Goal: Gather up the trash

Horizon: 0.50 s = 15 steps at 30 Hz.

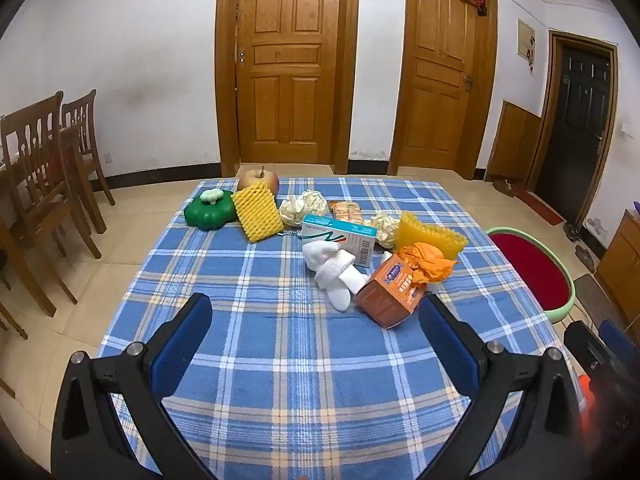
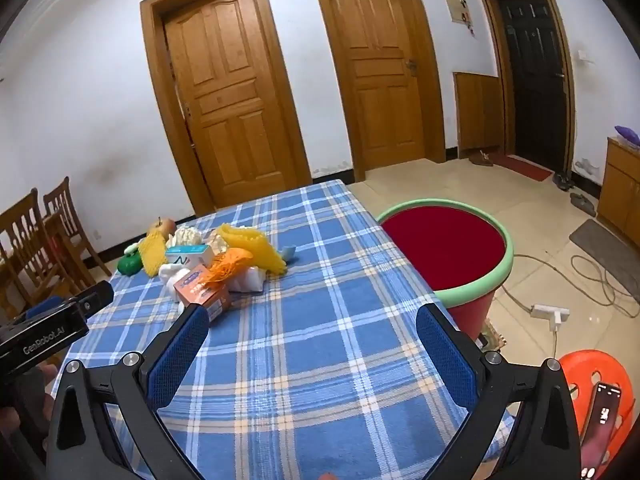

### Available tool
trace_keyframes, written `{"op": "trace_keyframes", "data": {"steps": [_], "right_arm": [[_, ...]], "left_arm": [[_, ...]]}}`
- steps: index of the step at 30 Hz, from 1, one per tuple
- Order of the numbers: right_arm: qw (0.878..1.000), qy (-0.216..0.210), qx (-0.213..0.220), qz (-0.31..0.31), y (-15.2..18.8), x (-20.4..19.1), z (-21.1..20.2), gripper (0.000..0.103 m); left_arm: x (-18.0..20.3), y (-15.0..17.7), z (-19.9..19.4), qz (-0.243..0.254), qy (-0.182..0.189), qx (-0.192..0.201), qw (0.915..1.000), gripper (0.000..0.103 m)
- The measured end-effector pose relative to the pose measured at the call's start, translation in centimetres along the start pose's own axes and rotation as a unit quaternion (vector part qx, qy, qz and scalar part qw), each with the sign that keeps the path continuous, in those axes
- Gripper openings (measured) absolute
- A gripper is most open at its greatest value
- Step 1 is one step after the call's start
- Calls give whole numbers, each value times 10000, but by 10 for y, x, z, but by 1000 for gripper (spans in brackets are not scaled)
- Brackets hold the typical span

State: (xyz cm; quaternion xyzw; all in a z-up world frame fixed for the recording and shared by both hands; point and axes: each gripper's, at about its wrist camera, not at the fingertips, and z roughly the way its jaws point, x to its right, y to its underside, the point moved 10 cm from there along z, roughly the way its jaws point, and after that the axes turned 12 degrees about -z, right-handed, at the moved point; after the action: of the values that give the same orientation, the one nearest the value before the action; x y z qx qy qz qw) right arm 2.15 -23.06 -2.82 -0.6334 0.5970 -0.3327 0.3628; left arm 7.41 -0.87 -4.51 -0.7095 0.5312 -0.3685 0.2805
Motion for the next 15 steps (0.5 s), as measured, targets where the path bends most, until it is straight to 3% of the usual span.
{"op": "trace_keyframes", "data": {"steps": [15], "right_arm": [[10000, 43, -18, 76, 2, 4, 0, 103]], "left_arm": [[-2, 0, 1, -34, -16, 15, 10000, 101]]}}
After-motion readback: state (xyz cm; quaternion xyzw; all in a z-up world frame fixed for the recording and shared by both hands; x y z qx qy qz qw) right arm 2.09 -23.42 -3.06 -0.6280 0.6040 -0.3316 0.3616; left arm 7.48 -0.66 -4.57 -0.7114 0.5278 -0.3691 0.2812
